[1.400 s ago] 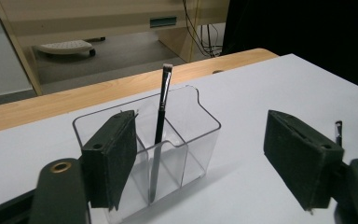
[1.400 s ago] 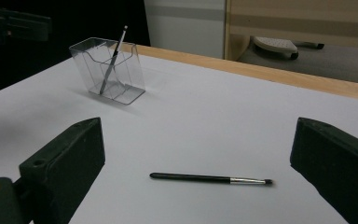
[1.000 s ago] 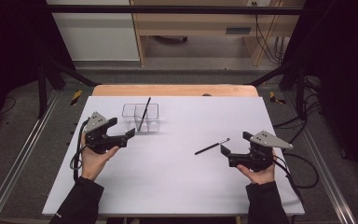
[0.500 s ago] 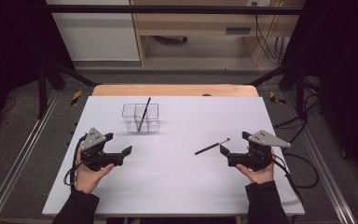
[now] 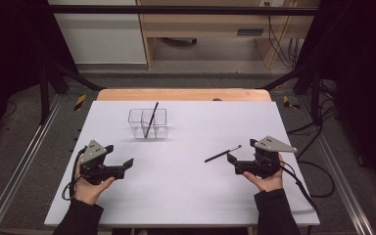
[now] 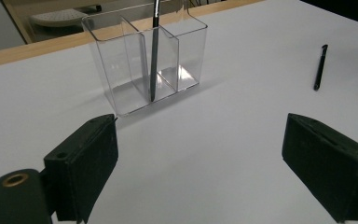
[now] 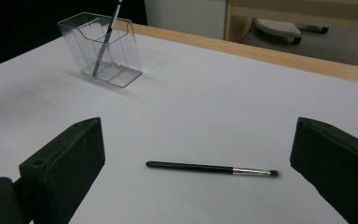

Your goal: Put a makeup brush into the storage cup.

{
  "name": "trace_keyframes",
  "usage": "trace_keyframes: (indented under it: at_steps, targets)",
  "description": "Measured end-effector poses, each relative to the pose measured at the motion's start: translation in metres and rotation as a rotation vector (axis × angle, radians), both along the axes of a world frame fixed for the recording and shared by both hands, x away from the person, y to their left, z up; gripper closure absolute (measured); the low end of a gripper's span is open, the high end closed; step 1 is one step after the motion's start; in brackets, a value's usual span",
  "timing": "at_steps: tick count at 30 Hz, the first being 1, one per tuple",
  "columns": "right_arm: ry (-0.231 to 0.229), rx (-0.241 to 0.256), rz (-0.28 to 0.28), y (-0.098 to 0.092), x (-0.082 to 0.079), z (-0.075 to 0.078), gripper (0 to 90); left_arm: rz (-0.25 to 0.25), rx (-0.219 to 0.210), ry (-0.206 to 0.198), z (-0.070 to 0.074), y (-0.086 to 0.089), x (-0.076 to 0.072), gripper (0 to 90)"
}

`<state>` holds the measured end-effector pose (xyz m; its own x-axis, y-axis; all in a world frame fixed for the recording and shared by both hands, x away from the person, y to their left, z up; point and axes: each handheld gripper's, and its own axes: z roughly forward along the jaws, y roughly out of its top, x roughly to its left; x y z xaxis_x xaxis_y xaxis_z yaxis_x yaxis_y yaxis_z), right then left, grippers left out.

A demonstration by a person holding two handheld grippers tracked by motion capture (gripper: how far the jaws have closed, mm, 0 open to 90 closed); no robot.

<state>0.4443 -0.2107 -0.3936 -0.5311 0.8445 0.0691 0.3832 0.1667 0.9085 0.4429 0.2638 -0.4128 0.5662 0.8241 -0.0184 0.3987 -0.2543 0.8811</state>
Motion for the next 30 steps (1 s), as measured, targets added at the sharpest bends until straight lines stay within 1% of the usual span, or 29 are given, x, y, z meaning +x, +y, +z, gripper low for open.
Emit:
trace_keyframes:
  at_steps: [6,13,20,23,25,26,30]
  targets:
    - [0.012,-0.022,0.005,0.004,0.005,-0.005,3.6,0.012,0.005,0.000,0.000,0.004,-0.002,9.7]
    - [0.032,-0.028,0.006,0.008,0.012,-0.009,3.9,0.015,0.004,-0.002,0.000,0.005,-0.002,9.7]
    - [0.052,-0.051,0.013,0.015,0.020,-0.013,3.9,0.010,0.001,-0.004,0.000,0.007,-0.002,9.6]
    - [0.057,-0.058,0.015,0.018,0.025,-0.015,3.9,0.005,0.003,0.001,-0.001,0.008,-0.001,9.5]
    - [0.067,-0.066,0.017,0.021,0.031,-0.017,4.1,0.002,0.005,0.004,-0.001,0.009,-0.001,9.5]
    - [0.067,-0.066,0.017,0.021,0.031,-0.017,4.1,0.001,0.005,0.005,-0.001,0.009,-0.001,9.5]
    - [0.083,-0.086,0.020,0.025,0.038,-0.020,4.3,-0.015,0.007,0.007,-0.001,0.011,-0.001,9.5]
